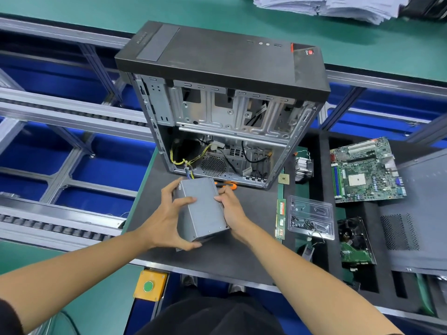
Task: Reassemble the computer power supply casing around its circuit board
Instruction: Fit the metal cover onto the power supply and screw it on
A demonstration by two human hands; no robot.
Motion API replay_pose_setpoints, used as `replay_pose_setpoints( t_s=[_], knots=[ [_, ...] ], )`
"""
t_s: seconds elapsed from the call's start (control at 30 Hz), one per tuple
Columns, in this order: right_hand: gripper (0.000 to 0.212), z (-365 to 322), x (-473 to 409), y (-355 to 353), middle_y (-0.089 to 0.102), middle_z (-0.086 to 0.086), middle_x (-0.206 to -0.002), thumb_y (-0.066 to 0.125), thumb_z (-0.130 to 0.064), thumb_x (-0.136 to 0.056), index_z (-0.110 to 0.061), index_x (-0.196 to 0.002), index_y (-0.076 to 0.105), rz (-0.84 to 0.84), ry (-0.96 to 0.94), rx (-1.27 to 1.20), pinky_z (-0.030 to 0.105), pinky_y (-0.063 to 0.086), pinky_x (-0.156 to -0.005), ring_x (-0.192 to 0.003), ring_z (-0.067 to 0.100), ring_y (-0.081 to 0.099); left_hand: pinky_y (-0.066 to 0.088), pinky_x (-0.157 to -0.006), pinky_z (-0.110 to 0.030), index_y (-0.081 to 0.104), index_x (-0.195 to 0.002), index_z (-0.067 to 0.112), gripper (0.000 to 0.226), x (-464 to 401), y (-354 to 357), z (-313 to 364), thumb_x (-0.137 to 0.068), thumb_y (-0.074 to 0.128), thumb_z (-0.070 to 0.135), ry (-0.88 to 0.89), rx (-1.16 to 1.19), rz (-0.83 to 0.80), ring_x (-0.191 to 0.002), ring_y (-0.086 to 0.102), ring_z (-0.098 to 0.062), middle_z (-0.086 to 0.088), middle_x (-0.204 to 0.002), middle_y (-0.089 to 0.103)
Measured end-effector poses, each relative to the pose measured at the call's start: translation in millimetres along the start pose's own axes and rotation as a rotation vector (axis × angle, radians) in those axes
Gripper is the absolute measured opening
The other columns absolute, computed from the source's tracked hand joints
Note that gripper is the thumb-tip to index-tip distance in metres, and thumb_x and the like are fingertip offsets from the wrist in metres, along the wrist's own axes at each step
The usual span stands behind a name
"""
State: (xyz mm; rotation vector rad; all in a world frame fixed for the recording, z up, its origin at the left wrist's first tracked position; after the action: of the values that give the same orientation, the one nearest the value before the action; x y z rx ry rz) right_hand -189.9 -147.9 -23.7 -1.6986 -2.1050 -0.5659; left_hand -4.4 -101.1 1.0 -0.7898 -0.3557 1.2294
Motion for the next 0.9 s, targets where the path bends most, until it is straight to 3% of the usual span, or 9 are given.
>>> replay_pose_setpoints(
  t_s=[0.17, 0.23, 0.37, 0.47, 0.63, 0.73, 0.9],
  knots=[
    [0.008, -5, 6, 16, 0.063, -0.004, -0.083, 0.053, -0.022, -0.081, -0.018, -0.088, 0.051, 0.035, -0.055, -0.044, 0.018, 0.044, -0.049, -0.065, 0.008, 0.058, 0.03, -0.118, -0.058, 0.039, -0.141, 0.039, 0.104, 1, -13, 5, -0.055, 0.081, 0.081, 0.088, -0.169, -0.019, -0.155, 0.006, -0.04, -0.014, -0.165, 0.003],
    [0.012, -7, 7, 17, 0.064, -0.004, -0.089, 0.05, -0.02, -0.085, -0.018, -0.096, 0.053, 0.02, -0.066, -0.021, 0.017, 0.046, -0.052, -0.066, 0.003, 0.06, 0.024, -0.12, -0.059, 0.047, -0.14, 0.036, 0.097, -1, -14, 11, -0.06, 0.074, 0.084, 0.117, -0.266, -0.037, -0.155, 0.005, -0.04, -0.013, -0.165, 0.01],
    [0.015, -7, 10, 15, 0.066, 0.007, -0.097, 0.043, -0.012, -0.096, -0.021, -0.099, 0.055, 0.013, -0.01, -0.052, 0.029, 0.049, -0.062, -0.08, 0.021, 0.061, 0.021, -0.119, -0.063, 0.053, -0.141, 0.037, 0.092, -3, -14, 22, -0.065, 0.065, 0.088, 0.127, -0.373, -0.084, -0.154, 0.005, -0.039, -0.012, -0.162, 0.022],
    [0.021, -7, 12, 18, 0.066, 0.009, -0.095, 0.044, -0.012, -0.095, -0.026, -0.097, 0.059, 0.009, 0.022, -0.095, 0.033, 0.049, -0.063, -0.08, 0.023, 0.061, 0.013, -0.12, -0.068, 0.064, -0.129, 0.022, 0.087, -7, -14, 33, -0.07, 0.062, 0.086, 0.225, -0.447, -0.084, -0.154, 0.01, -0.041, -0.017, -0.156, 0.035],
    [0.026, -9, 13, 24, 0.066, 0.007, -0.096, 0.041, -0.009, -0.095, -0.021, -0.112, 0.058, -0.046, 0.055, -0.142, 0.034, 0.051, -0.063, -0.078, 0.021, 0.063, 0.016, -0.125, -0.055, 0.064, -0.113, 0.013, 0.078, -9, -17, 38, -0.078, 0.057, 0.082, 0.314, -0.514, -0.158, -0.146, 0.034, -0.037, -0.022, -0.15, 0.043],
    [0.029, -11, 16, 29, 0.066, 0.007, -0.097, 0.041, -0.008, -0.095, -0.019, -0.117, 0.057, -0.065, 0.067, -0.134, 0.029, 0.052, -0.059, -0.076, 0.018, 0.064, 0.018, -0.124, -0.054, 0.063, -0.109, 0.013, 0.073, -8, -18, 40, -0.081, 0.053, 0.08, 0.313, -0.563, -0.201, -0.144, 0.036, -0.041, -0.026, -0.149, 0.043],
    [0.032, -15, 17, 37, 0.063, 0.01, -0.101, 0.04, -0.006, -0.095, -0.019, -0.121, 0.052, -0.084, 0.056, -0.099, 0.028, 0.051, -0.058, -0.077, 0.02, 0.063, 0.02, -0.123, -0.056, 0.063, -0.123, 0.01, 0.078, -2, -20, 39, -0.083, 0.053, 0.076, 0.305, -0.583, -0.259, -0.148, 0.031, -0.041, -0.028, -0.152, 0.04]
  ],
)
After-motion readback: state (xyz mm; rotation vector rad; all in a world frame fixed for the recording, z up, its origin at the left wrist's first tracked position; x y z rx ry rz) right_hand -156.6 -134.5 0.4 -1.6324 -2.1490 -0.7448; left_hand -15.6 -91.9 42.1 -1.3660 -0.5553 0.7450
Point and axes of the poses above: each hand's wrist, its own x-axis away from the middle knuckle, its own y-axis out of the palm, z = x × y, the point moved 5 cm from there along -x, towards the middle knuckle
